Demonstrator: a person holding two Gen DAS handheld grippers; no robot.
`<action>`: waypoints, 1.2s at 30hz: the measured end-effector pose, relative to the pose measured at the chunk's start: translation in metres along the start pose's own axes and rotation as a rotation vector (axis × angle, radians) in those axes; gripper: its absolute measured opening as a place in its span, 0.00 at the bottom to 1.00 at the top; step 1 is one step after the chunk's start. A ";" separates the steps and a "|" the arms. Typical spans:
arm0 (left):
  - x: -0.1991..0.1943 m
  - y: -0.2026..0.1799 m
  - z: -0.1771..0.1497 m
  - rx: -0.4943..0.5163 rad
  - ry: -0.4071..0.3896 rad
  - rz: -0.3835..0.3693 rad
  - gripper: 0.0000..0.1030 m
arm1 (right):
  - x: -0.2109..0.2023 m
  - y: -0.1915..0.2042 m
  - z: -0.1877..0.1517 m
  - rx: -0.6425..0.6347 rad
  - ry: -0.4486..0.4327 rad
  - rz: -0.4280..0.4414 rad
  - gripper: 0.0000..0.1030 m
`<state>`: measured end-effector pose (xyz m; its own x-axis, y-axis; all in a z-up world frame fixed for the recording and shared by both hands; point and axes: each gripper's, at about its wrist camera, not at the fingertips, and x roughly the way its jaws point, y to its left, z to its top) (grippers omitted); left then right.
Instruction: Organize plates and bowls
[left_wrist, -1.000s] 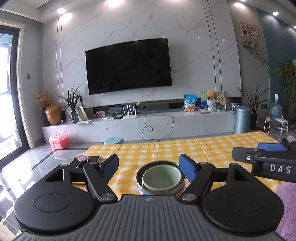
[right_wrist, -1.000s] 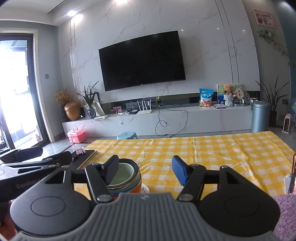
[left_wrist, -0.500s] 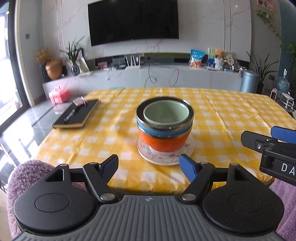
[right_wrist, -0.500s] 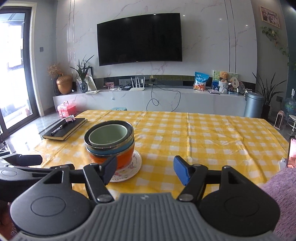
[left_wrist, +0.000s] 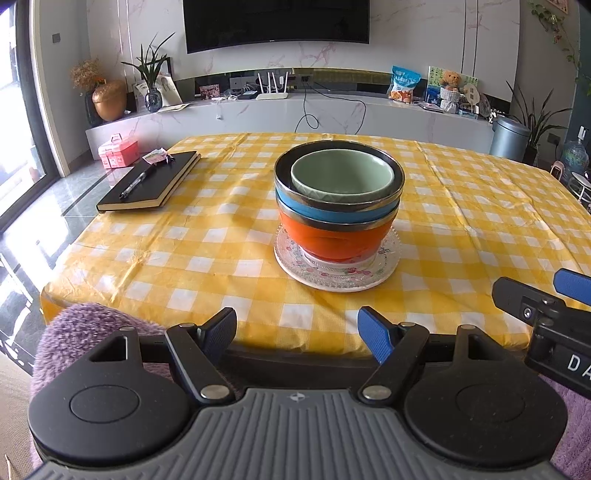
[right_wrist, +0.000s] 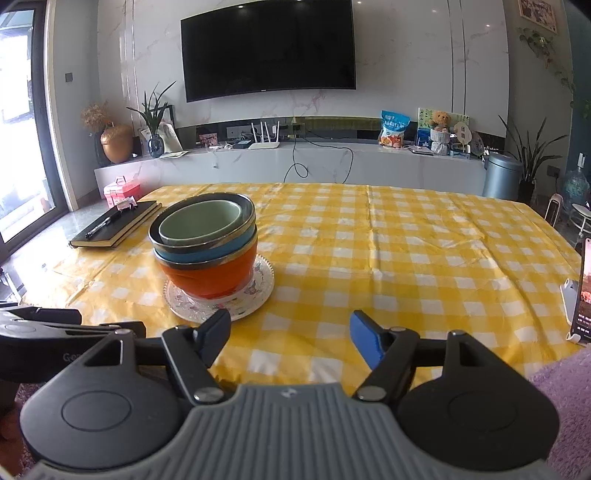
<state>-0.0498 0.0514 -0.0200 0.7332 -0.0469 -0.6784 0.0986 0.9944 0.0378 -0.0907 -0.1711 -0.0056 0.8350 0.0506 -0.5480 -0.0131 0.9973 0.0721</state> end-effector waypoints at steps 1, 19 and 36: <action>0.000 0.000 0.001 0.001 0.000 0.002 0.85 | -0.001 -0.001 0.000 0.005 0.000 -0.003 0.69; -0.008 -0.005 0.006 0.024 -0.029 0.018 0.86 | -0.007 -0.003 0.003 0.016 -0.025 -0.011 0.73; -0.007 -0.005 0.007 0.027 -0.031 0.018 0.86 | -0.007 -0.001 0.004 0.002 -0.023 -0.021 0.74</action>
<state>-0.0509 0.0460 -0.0101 0.7555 -0.0325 -0.6543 0.1032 0.9922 0.0699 -0.0948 -0.1723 0.0014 0.8476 0.0285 -0.5299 0.0055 0.9980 0.0625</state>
